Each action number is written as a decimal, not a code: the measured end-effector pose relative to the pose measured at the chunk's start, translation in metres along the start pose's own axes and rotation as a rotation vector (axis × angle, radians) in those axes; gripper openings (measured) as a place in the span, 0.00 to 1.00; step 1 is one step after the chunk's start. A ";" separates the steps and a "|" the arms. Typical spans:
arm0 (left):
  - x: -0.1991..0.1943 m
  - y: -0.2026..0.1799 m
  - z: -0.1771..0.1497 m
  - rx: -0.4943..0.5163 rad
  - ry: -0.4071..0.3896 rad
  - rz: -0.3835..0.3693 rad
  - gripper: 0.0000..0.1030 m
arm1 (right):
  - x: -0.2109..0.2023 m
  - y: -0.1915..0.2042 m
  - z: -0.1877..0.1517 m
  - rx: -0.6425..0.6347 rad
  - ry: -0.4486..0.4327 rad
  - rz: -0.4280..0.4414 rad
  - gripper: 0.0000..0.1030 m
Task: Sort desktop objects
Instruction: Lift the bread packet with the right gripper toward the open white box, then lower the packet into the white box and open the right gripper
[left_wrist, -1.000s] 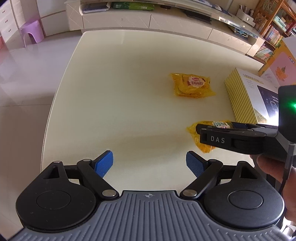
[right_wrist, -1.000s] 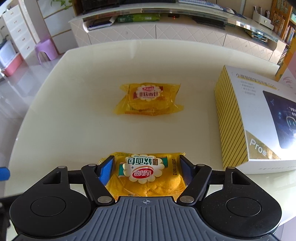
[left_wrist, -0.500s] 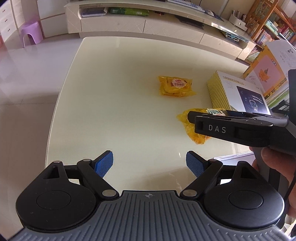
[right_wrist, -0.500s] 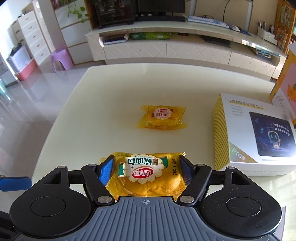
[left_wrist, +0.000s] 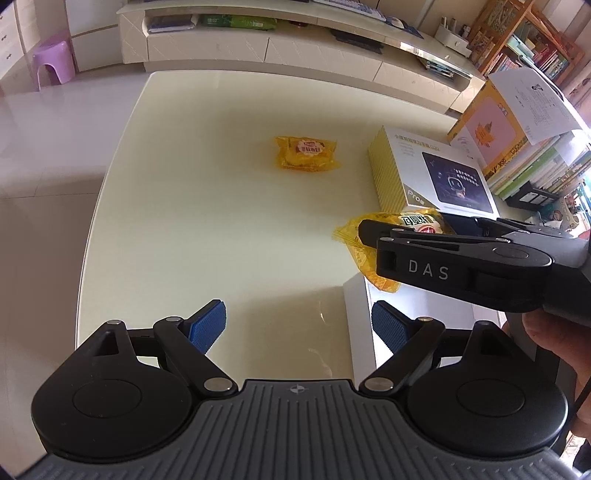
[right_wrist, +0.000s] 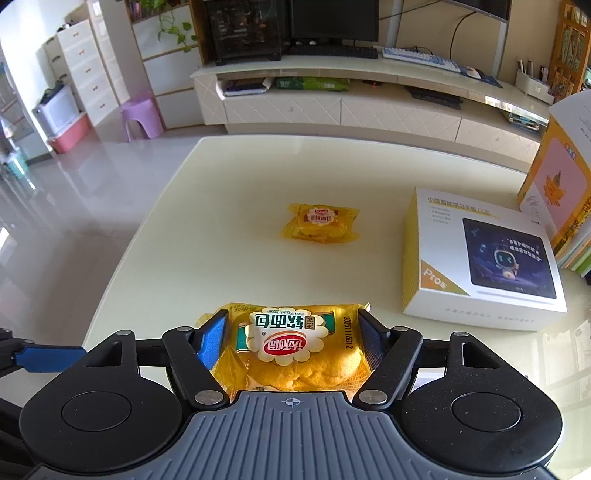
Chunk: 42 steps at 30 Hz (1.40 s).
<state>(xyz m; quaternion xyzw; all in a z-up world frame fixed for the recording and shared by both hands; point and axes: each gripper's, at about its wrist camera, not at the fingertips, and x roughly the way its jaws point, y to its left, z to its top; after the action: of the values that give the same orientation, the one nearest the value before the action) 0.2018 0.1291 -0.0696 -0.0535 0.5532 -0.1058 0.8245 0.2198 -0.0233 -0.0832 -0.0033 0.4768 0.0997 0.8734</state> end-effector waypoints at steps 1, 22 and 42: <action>-0.003 -0.003 -0.003 0.001 0.004 -0.001 1.00 | -0.006 -0.001 -0.004 0.004 0.002 0.005 0.68; -0.009 -0.066 -0.069 0.007 0.098 -0.002 1.00 | -0.097 -0.073 -0.084 0.136 0.033 -0.116 0.68; -0.008 -0.101 -0.102 0.002 0.109 0.026 1.00 | -0.132 -0.113 -0.124 0.187 0.023 -0.180 0.68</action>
<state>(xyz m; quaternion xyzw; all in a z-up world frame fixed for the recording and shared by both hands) 0.0933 0.0353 -0.0802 -0.0399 0.5977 -0.0985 0.7946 0.0669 -0.1690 -0.0510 0.0344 0.4916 -0.0241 0.8698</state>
